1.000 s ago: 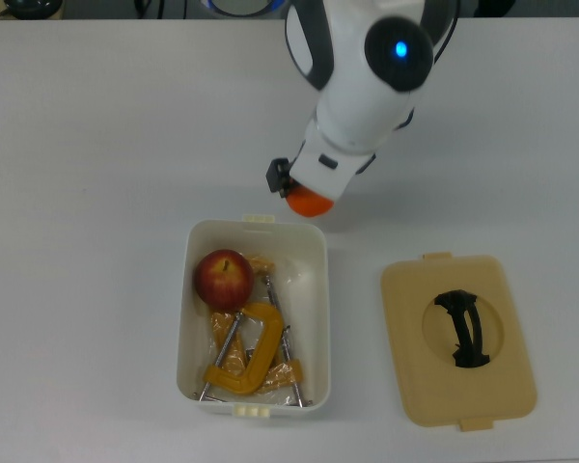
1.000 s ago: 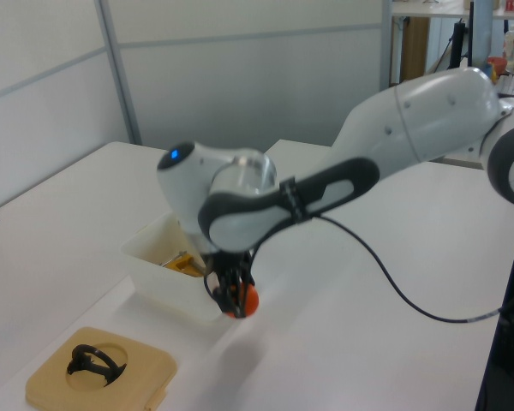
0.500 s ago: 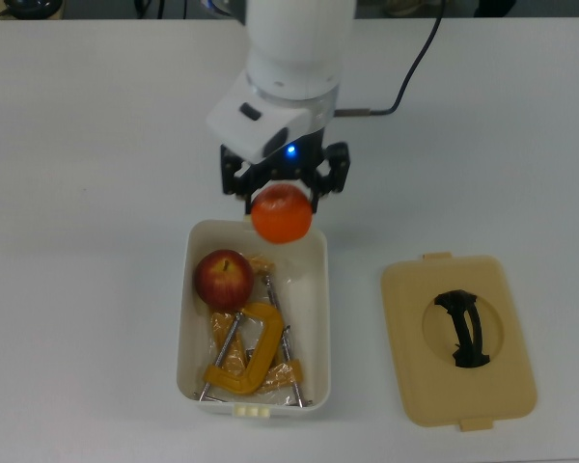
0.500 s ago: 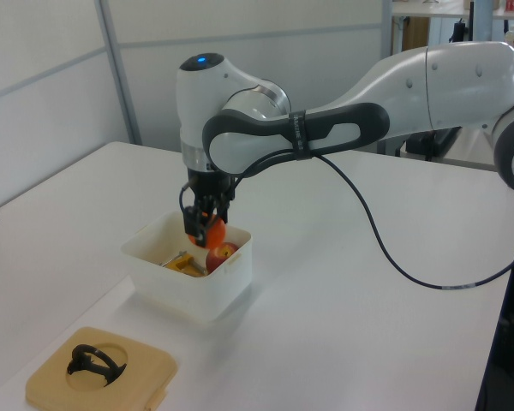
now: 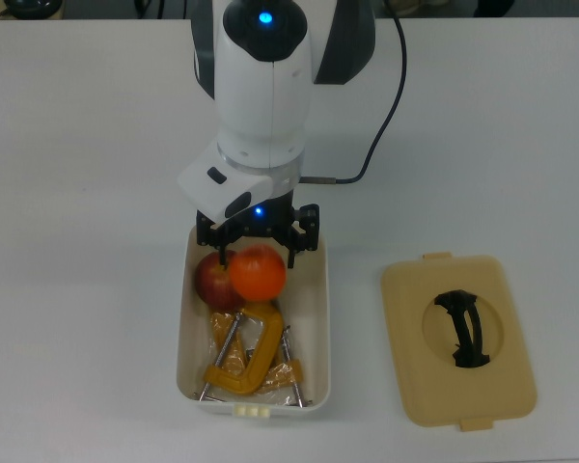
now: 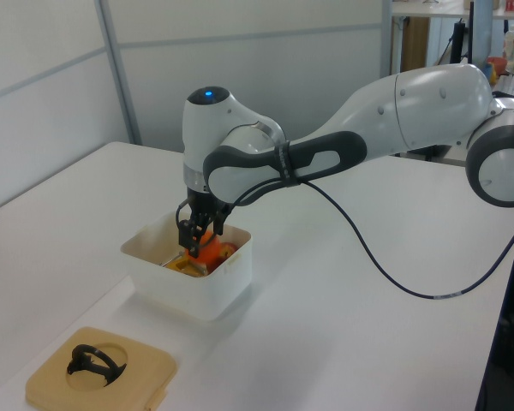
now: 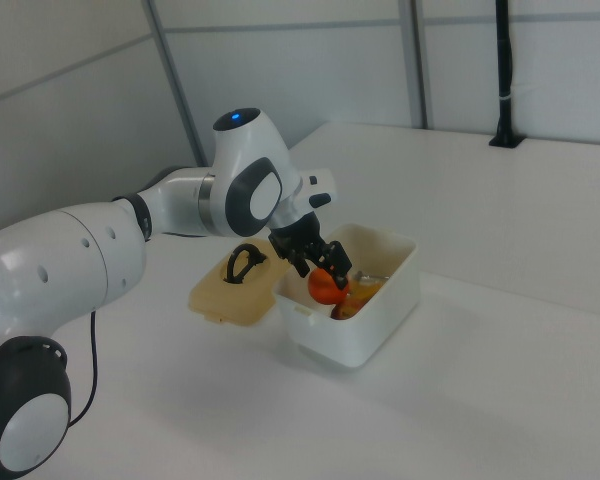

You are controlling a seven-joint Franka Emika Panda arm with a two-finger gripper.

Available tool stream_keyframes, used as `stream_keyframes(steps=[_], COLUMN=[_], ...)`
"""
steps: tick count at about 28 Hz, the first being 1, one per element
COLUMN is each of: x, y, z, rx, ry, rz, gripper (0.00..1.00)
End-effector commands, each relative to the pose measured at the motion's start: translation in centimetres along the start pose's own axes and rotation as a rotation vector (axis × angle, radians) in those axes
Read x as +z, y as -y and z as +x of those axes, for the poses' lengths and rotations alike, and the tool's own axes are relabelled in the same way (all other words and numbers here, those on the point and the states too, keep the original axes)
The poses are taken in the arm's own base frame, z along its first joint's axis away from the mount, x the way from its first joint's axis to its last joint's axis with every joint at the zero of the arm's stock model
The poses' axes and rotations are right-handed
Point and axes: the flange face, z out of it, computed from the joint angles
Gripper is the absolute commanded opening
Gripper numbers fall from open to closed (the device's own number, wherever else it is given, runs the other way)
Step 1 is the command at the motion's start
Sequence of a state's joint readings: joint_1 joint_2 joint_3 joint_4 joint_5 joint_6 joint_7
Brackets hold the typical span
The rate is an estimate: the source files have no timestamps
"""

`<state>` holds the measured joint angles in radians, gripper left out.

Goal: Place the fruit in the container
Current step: 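Lower the orange into the container beside the apple and release, then raise the open gripper up out of the container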

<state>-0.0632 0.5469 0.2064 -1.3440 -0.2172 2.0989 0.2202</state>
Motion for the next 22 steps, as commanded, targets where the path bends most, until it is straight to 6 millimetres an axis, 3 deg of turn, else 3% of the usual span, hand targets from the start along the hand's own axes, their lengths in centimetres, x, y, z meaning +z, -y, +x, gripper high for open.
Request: stream_keyframes(steps=[1, 5, 12, 22], x=[-1.8, -2.9, -6.7, -7.9], y=[-0.1, -0.7, -1.6, -3.6], z=[-0.2, -1.3, -4.6, -5.1], rx=[0.008, -0.006, -0.153, -0.102], ry=[-0.015, 0.068, 0.287, 0.314], rz=[-0.024, -0.050, -0.062, 0.014], gripper=[1.00, 1.00, 1.00, 1.00])
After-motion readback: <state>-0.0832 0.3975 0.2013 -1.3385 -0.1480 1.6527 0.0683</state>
